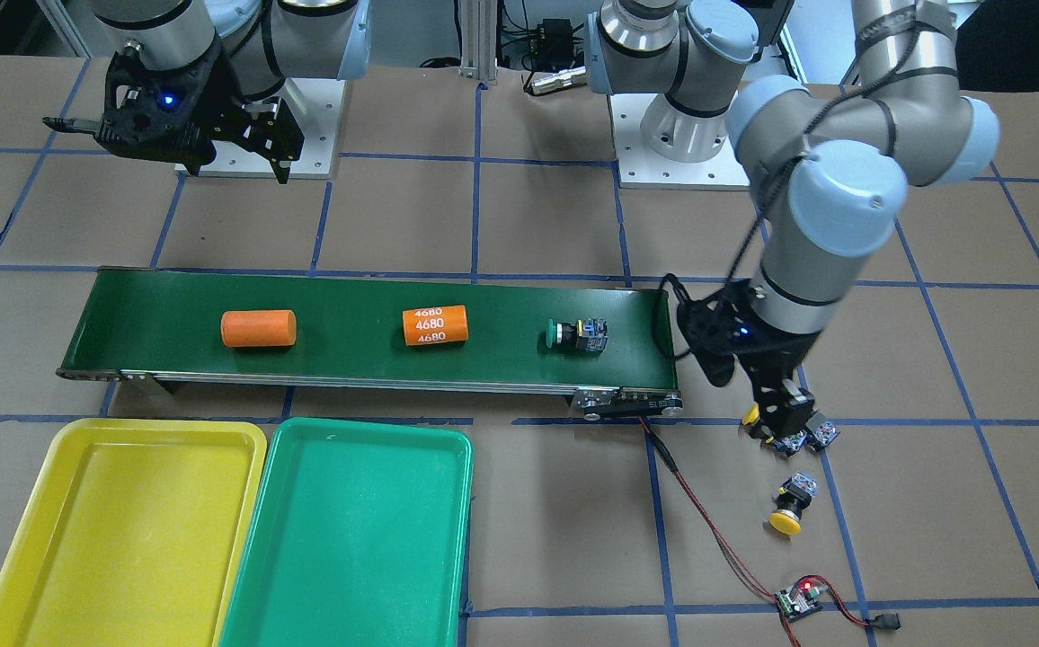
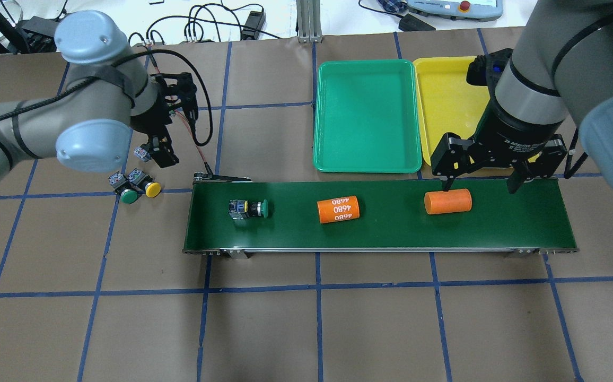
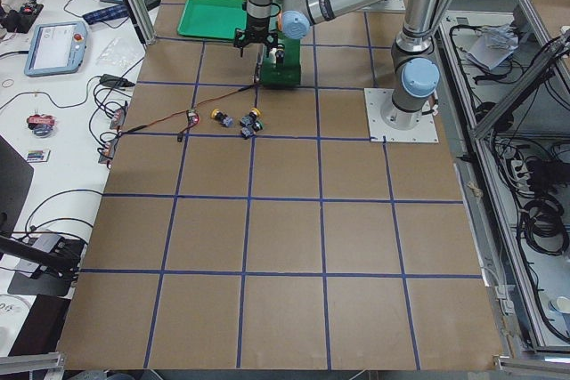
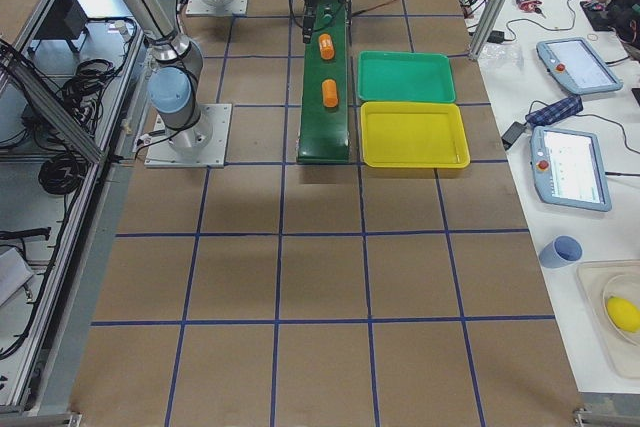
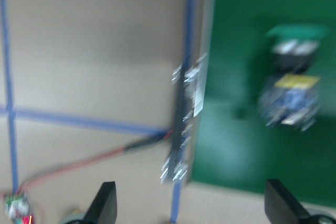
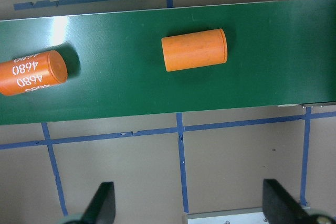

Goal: Sort buttons by color to trays
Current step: 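Grasp a yellow-capped button with the left gripper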

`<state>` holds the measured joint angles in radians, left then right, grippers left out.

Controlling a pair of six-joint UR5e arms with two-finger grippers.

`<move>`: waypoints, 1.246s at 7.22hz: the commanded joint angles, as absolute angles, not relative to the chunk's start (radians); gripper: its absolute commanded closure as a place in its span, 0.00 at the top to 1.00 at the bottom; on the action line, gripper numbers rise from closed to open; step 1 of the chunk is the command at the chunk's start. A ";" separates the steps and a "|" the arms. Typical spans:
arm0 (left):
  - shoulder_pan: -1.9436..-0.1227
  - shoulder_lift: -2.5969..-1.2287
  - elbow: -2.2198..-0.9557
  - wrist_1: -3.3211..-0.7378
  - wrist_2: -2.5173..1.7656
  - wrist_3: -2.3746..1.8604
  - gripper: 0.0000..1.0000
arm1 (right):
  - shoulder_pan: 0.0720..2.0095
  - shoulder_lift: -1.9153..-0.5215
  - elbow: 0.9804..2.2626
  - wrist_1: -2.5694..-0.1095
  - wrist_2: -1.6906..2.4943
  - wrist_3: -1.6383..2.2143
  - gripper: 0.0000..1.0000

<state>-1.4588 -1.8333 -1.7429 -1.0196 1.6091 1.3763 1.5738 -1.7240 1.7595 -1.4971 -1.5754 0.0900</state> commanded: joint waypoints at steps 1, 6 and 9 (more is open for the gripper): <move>-1.347 -2.009 -1.600 -1.031 1.588 1.362 1.00 | 1.574 -1.724 1.759 -1.497 -1.575 0.090 1.00; -1.315 -2.163 -1.610 -1.010 1.588 0.838 1.00 | 1.574 -1.724 1.761 -1.499 -1.574 0.091 1.00; -1.281 -2.195 -1.612 -0.919 1.562 0.812 0.19 | 1.574 -1.723 1.759 -1.497 -1.575 0.091 1.00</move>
<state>-1.2873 -2.1787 -1.6205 -0.9415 1.5687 0.8244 1.5739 -1.7239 1.7597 -1.4977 -1.5748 0.0905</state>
